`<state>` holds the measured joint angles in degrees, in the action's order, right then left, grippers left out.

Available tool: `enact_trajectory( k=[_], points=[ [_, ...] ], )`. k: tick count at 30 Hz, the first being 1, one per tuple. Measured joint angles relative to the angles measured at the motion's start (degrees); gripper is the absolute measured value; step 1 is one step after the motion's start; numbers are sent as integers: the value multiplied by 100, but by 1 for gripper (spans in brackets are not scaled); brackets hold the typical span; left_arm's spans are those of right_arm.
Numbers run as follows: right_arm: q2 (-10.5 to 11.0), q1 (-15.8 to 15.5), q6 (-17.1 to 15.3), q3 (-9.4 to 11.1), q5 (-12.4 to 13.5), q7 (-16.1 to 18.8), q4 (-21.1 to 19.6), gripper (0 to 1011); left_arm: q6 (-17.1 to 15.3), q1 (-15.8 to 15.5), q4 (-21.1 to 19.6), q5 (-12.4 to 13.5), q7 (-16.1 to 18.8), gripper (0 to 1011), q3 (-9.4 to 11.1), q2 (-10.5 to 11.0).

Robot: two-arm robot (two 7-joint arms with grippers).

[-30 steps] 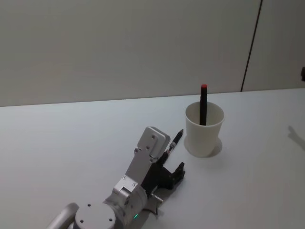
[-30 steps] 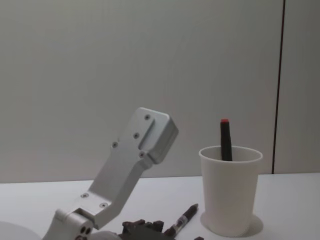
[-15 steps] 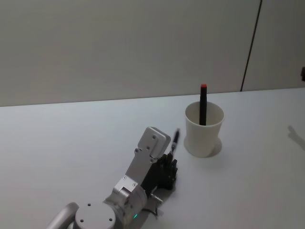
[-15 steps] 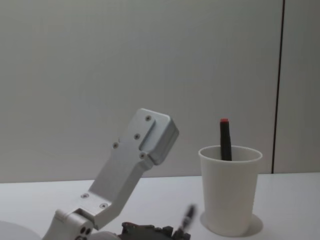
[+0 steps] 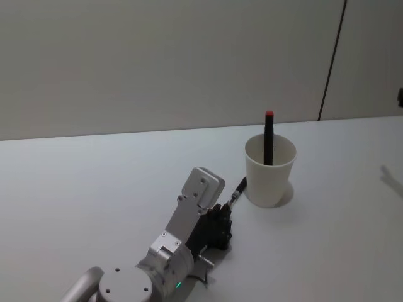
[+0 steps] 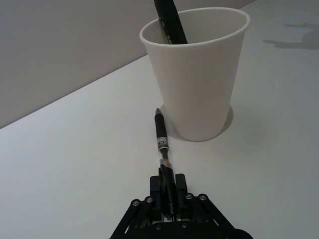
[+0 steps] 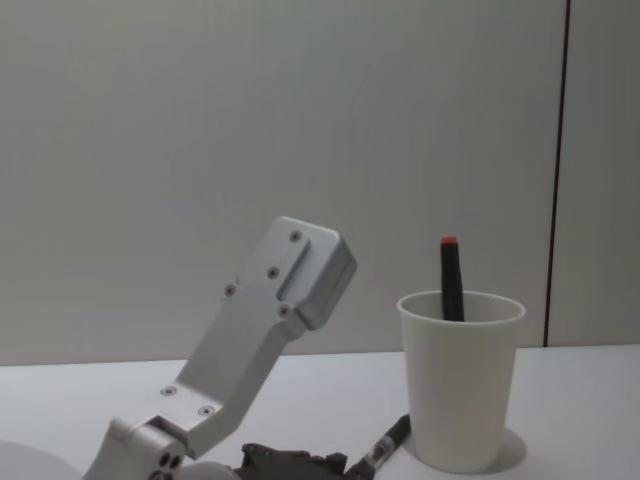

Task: Place the pen into the pen holder.

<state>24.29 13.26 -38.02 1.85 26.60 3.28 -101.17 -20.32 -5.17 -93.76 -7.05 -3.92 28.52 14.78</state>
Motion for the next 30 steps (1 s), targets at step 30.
enact_trajectory(
  k=[30],
  points=[
    [0,0,0,0,0,0,0,1001,0,0,0,0,-8,178,3,0]
  ],
)
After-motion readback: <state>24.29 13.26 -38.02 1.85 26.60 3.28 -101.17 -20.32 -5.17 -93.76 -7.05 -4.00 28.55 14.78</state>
